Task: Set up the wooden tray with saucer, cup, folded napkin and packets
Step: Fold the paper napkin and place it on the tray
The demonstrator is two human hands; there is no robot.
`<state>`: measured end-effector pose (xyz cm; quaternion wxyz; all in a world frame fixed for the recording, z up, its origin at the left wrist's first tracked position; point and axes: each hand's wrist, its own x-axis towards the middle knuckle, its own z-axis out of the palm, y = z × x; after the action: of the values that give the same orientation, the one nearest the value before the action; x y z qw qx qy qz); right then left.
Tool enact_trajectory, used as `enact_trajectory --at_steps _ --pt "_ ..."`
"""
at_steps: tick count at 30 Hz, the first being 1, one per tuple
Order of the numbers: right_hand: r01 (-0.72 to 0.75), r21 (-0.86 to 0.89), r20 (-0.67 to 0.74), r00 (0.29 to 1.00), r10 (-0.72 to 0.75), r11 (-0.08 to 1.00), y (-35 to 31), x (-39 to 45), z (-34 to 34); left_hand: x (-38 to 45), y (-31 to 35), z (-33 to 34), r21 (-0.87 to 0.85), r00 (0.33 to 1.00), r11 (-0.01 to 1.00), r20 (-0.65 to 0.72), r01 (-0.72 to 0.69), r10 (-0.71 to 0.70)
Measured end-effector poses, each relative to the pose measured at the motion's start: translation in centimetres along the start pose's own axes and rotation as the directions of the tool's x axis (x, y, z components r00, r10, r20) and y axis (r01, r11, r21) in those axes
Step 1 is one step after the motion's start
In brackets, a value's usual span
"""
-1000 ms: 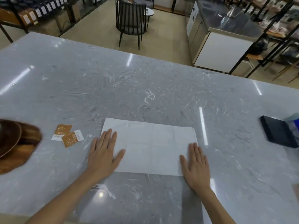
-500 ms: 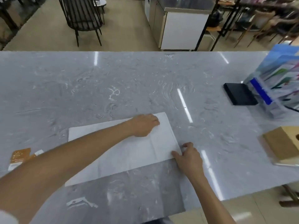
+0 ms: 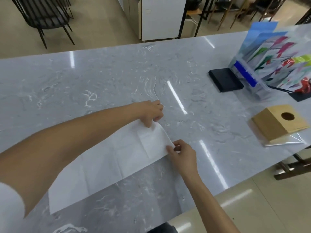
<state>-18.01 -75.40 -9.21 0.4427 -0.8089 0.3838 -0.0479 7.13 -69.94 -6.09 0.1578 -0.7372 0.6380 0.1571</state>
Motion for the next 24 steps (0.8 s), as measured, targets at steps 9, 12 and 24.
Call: enact_trajectory --at_steps 9,12,24 --pt "0.175 0.029 0.033 0.984 -0.176 0.984 -3.7 5.8 -5.8 -4.1 -3.8 -1.2 -0.367 0.957 0.924 -0.214 0.106 -0.195" --pt "0.273 -0.023 0.124 0.955 -0.268 0.962 -7.2 9.5 -6.9 -7.9 -6.3 -2.0 -0.403 0.915 0.903 -0.29 0.15 -0.281" --pt "0.615 -0.046 0.326 0.754 -0.57 0.787 -22.3 13.2 -3.0 -23.1 -9.1 -1.7 -0.414 0.648 0.771 -0.423 0.483 -0.633"
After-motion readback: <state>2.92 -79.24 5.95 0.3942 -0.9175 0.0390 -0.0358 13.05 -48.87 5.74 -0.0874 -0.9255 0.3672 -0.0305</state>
